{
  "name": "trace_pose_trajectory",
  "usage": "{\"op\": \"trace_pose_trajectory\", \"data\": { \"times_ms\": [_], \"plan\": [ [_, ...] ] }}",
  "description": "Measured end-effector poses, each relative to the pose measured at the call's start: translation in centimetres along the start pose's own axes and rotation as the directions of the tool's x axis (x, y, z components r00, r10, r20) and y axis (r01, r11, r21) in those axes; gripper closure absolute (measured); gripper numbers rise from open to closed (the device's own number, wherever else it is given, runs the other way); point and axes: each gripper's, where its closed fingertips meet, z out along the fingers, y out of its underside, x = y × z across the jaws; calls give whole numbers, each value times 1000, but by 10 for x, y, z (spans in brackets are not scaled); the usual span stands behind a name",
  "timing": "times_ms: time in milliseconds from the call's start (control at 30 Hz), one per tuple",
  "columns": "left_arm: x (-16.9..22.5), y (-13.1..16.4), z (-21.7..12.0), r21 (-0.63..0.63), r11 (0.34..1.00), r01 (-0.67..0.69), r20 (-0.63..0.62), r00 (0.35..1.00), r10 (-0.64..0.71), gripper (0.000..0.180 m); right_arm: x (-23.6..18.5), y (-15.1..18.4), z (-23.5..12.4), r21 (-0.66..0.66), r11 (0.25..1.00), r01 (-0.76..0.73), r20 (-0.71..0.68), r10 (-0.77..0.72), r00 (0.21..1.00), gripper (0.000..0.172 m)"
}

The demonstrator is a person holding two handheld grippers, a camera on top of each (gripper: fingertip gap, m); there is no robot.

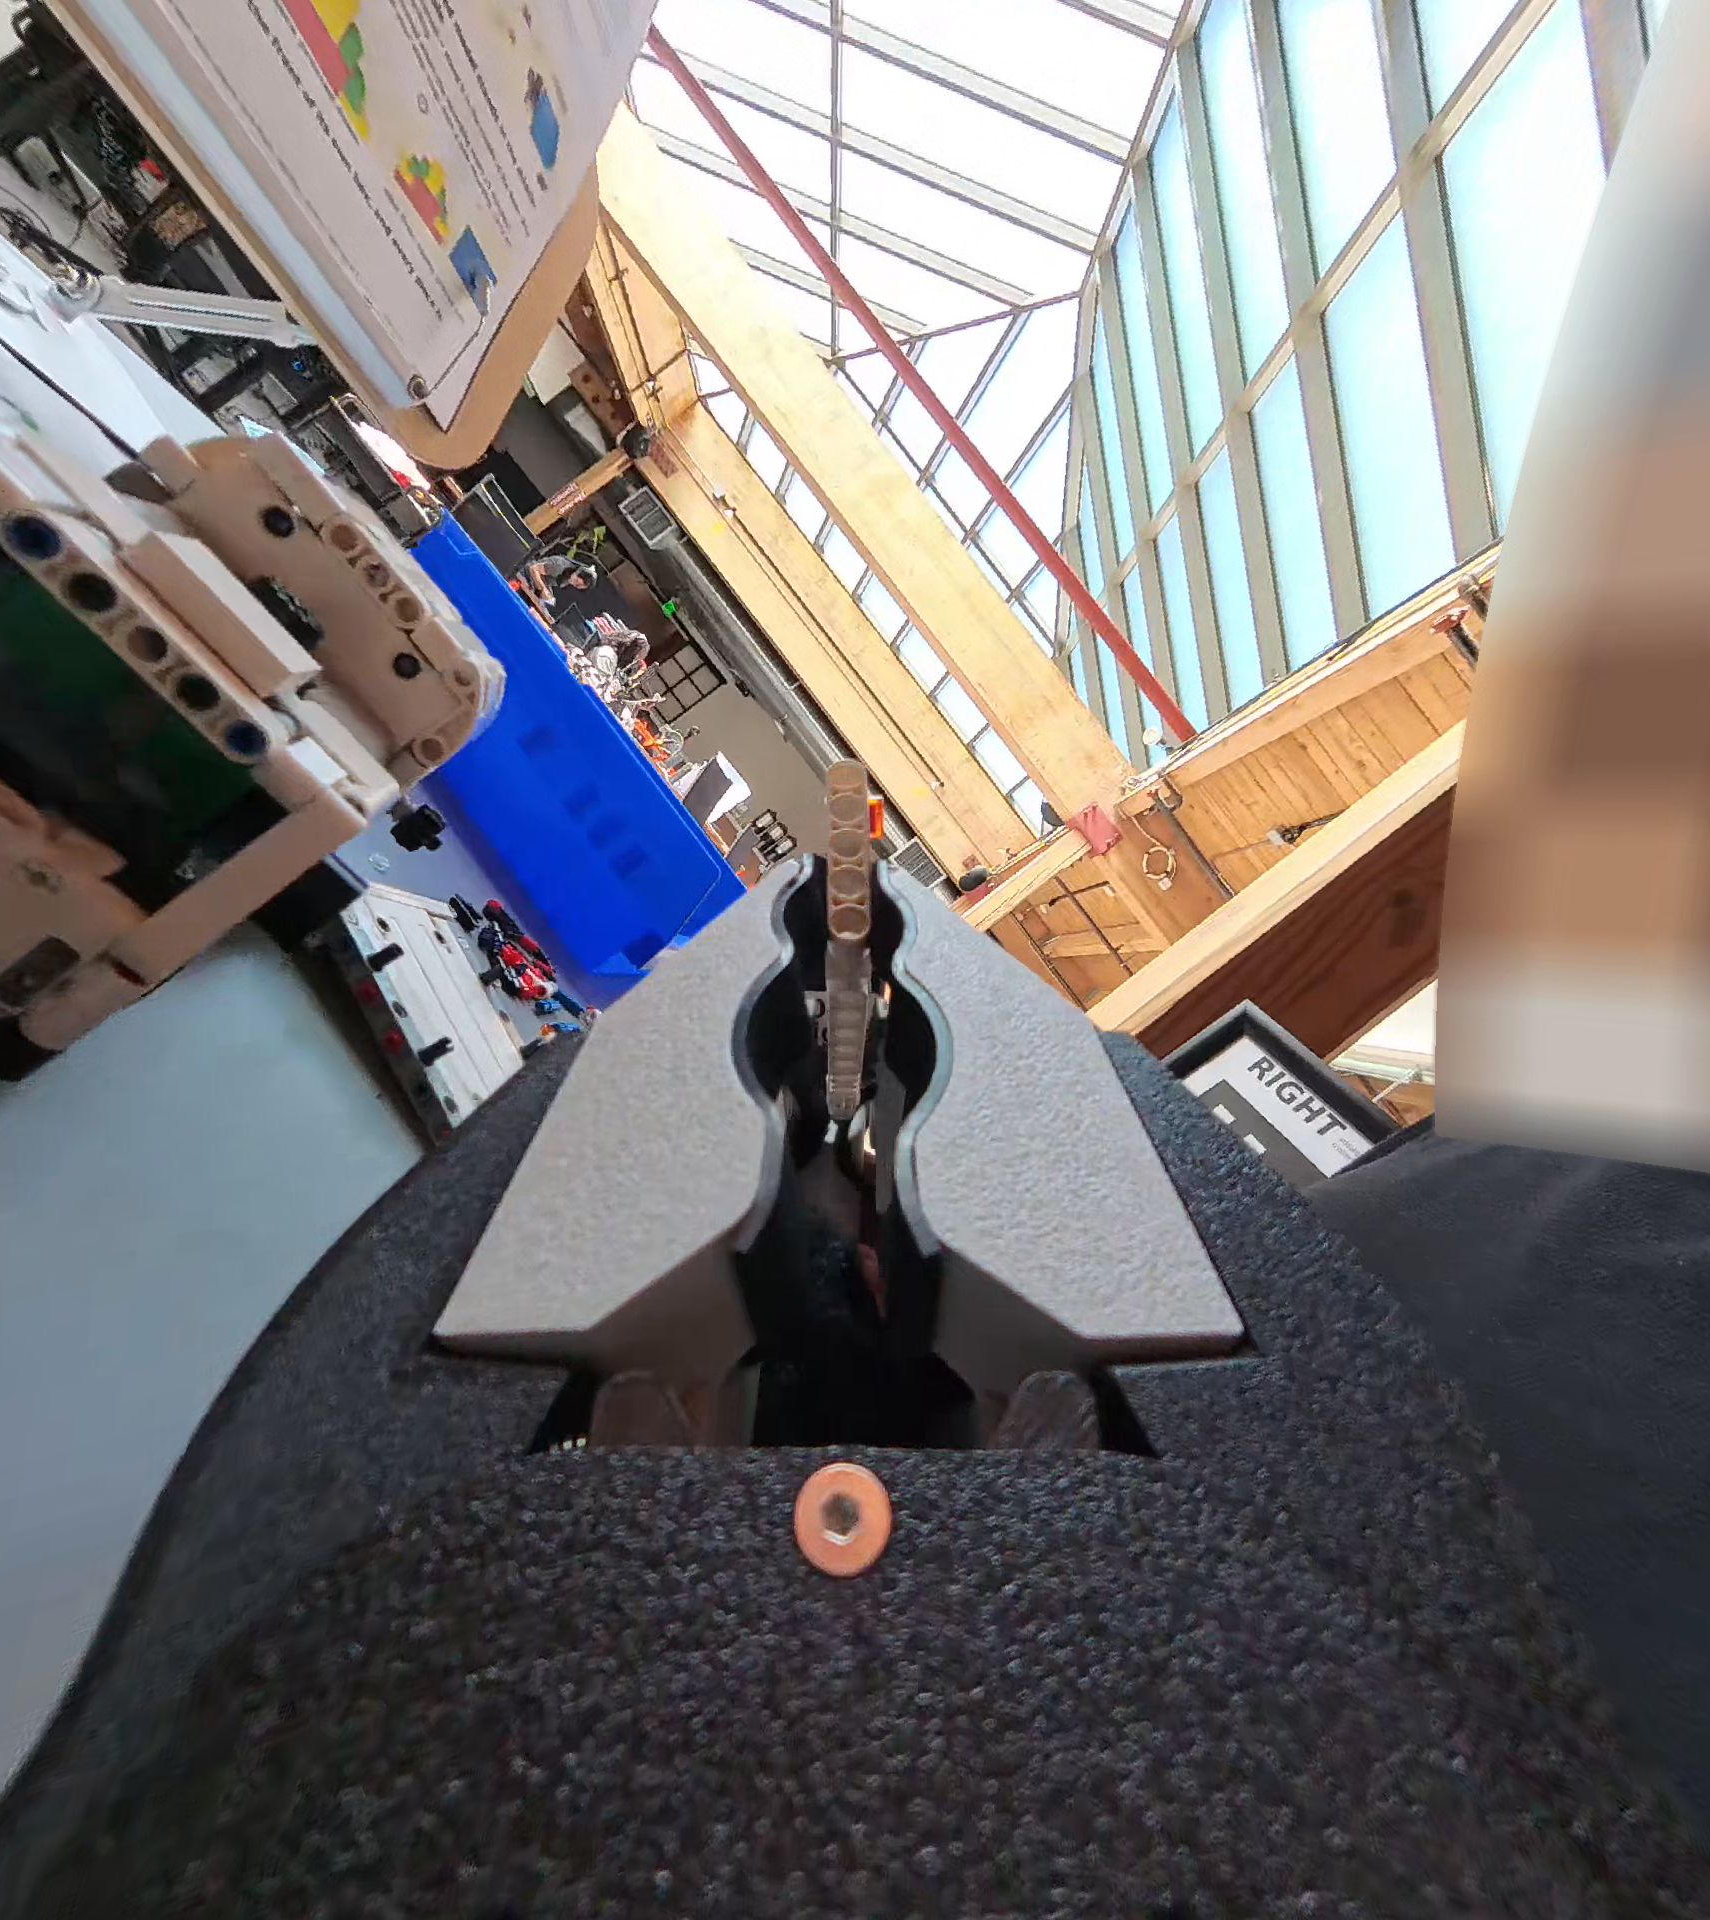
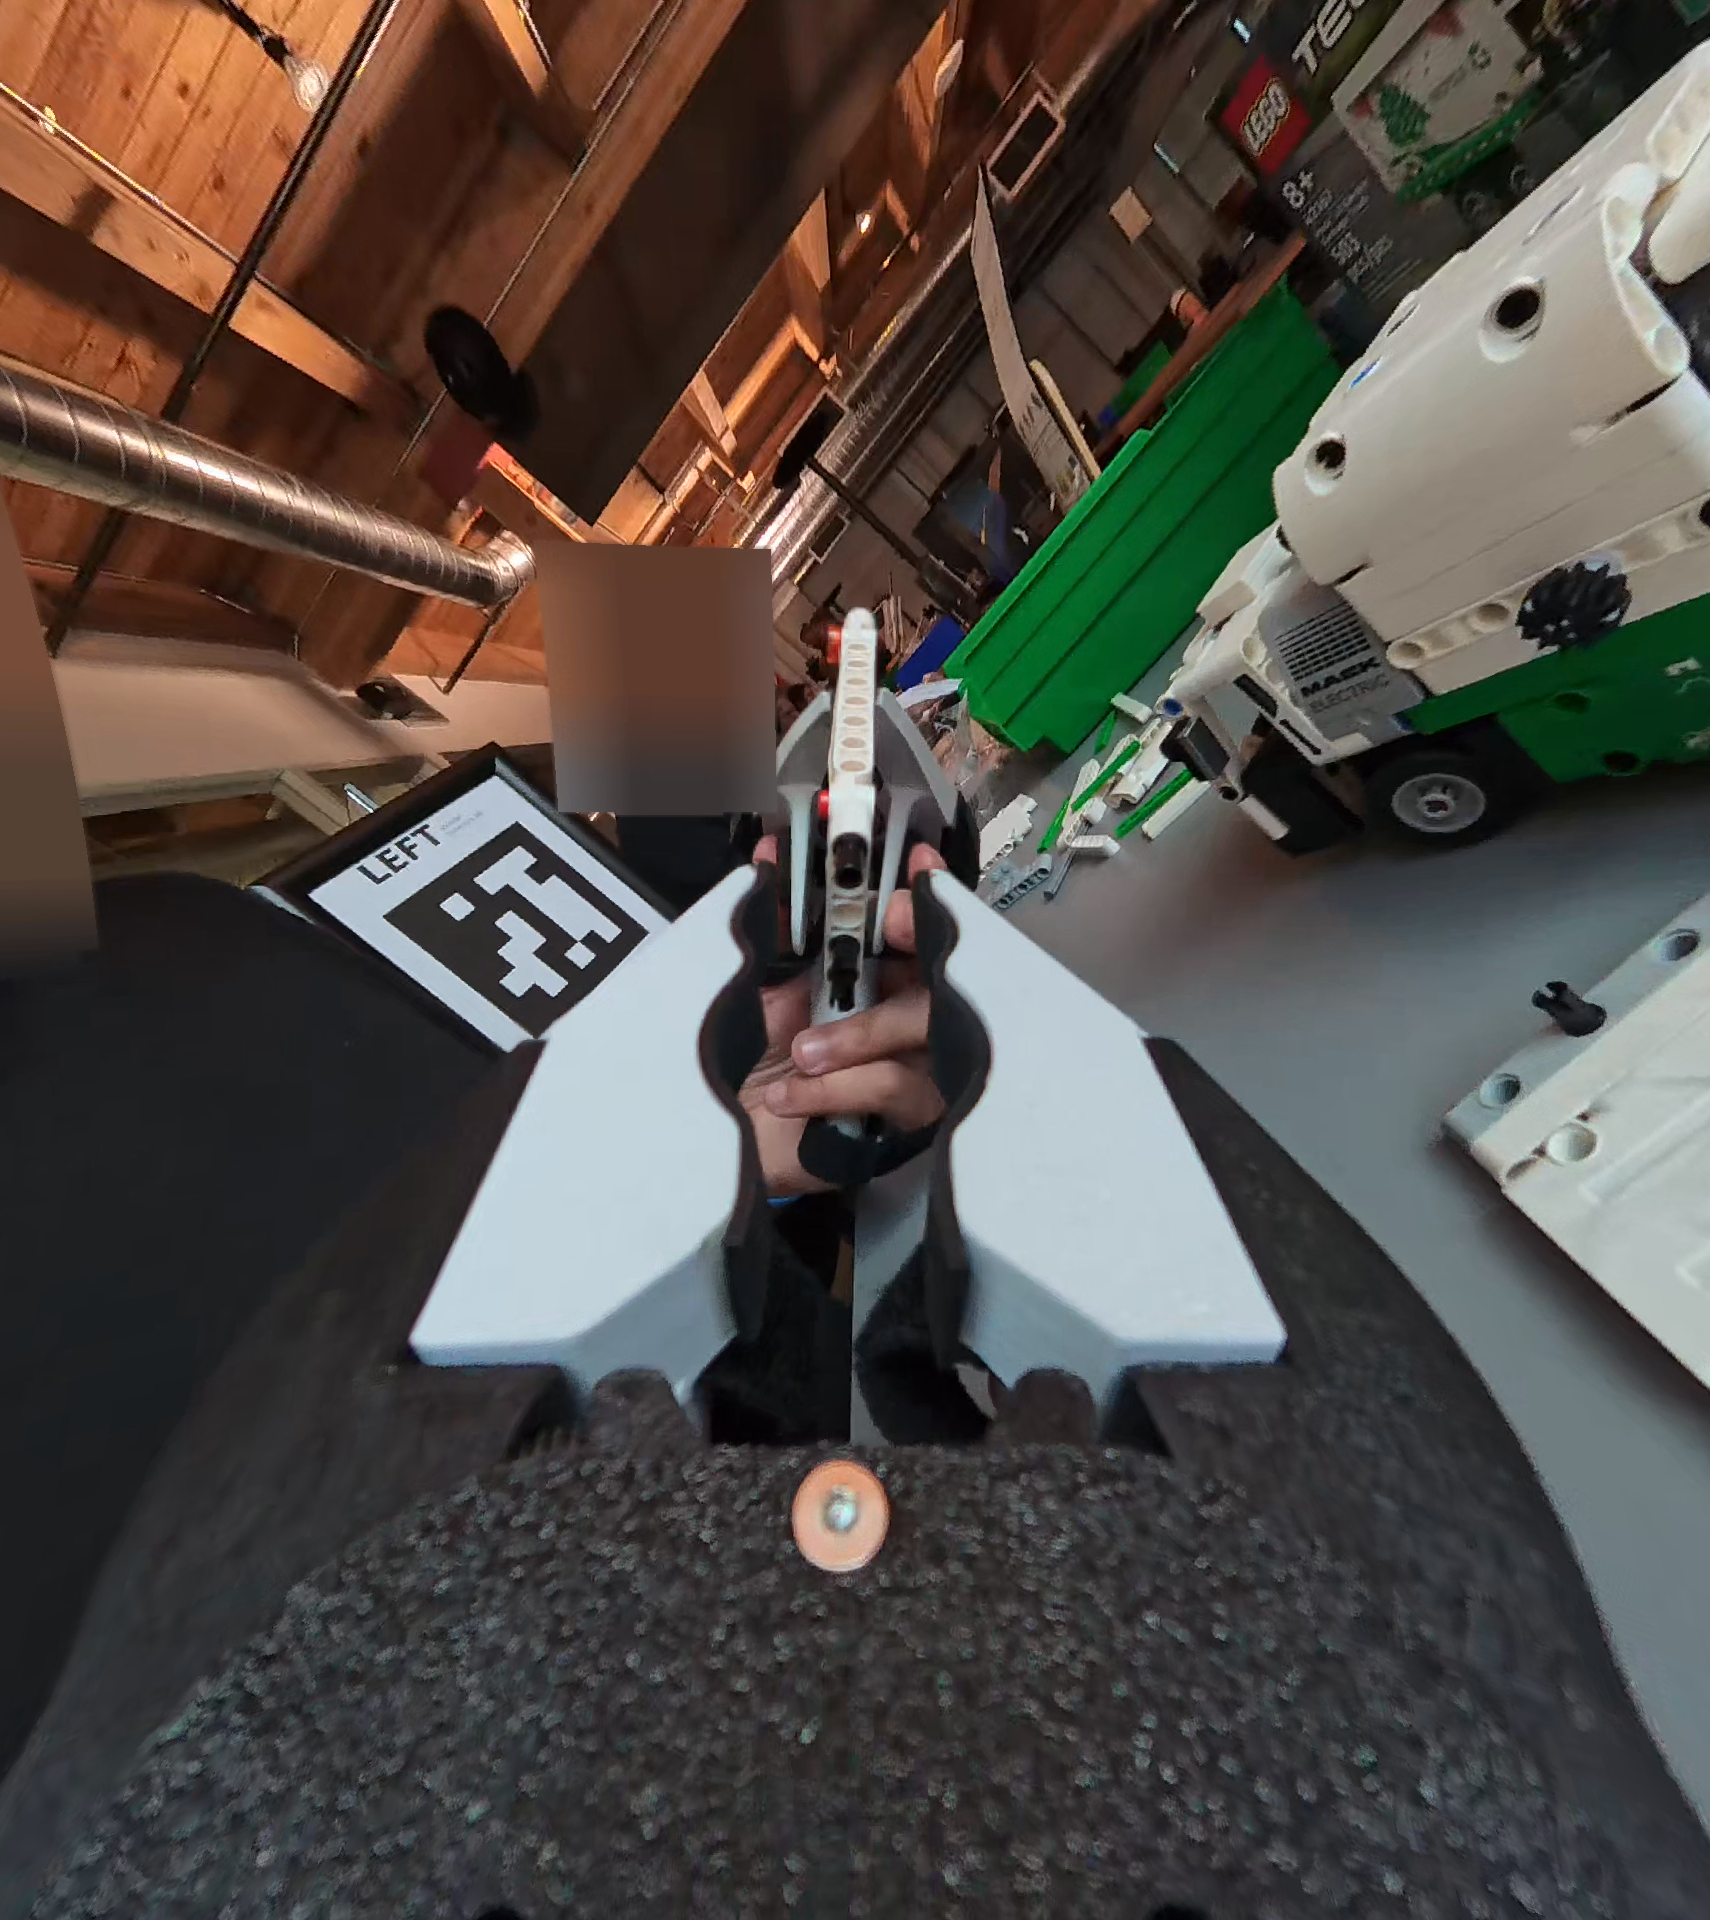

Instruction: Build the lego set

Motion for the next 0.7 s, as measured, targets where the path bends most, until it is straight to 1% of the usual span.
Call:
{"op": "trace_pose_trajectory", "data": {
  "times_ms": [33,67,133,200,233,300,333,400,433,500,567,633,700],
  "plan": [
    [0,2,-1,-3,1000,4,-3,1000,-4,175,-1,1,0,-5,1000,9,3,-9,1000,159],
    [2,5,-1,-15,1000,7,-11,1000,-7,175,-1,3,-1,-23,999,22,-3,-22,1000,166],
    [4,12,-3,-68,998,-11,-15,1000,10,175,-2,3,-5,-46,998,51,-21,-52,998,166],
    [7,23,-6,-147,983,-110,-8,994,110,175,-5,4,-8,-95,993,64,-21,-66,998,166],
    [7,30,-8,-209,962,-178,-7,983,181,165,-7,4,-10,-126,990,69,-18,-72,997,166],
    [5,39,-16,-337,885,-321,-19,942,334,139,-7,7,-16,-225,971,82,-24,-90,996,166],
    [2,42,-20,-395,837,-379,-28,916,401,131,-6,11,-19,-288,954,87,-26,-99,995,166],
    [1,44,-23,-488,737,-468,-74,864,499,130,-4,18,-23,-395,914,96,-28,-117,993,166],
    [4,46,-21,-515,701,-493,-110,849,517,129,-4,25,-25,-459,883,95,-20,-117,993,166],
    [10,63,-17,-594,635,-494,-208,857,471,132,-3,36,-25,-555,824,114,-8,-143,990,166],
    [11,81,-14,-676,578,-457,-259,882,394,136,-9,47,-22,-621,773,133,42,-136,990,166],
    [7,99,-14,-746,515,-423,-281,900,333,143,-13,52,-18,-652,741,160,74,-147,986,166],
    [2,111,-13,-781,473,-408,-287,907,309,154,-12,51,-14,-651,737,179,78,-169,982,166]
  ]
}}
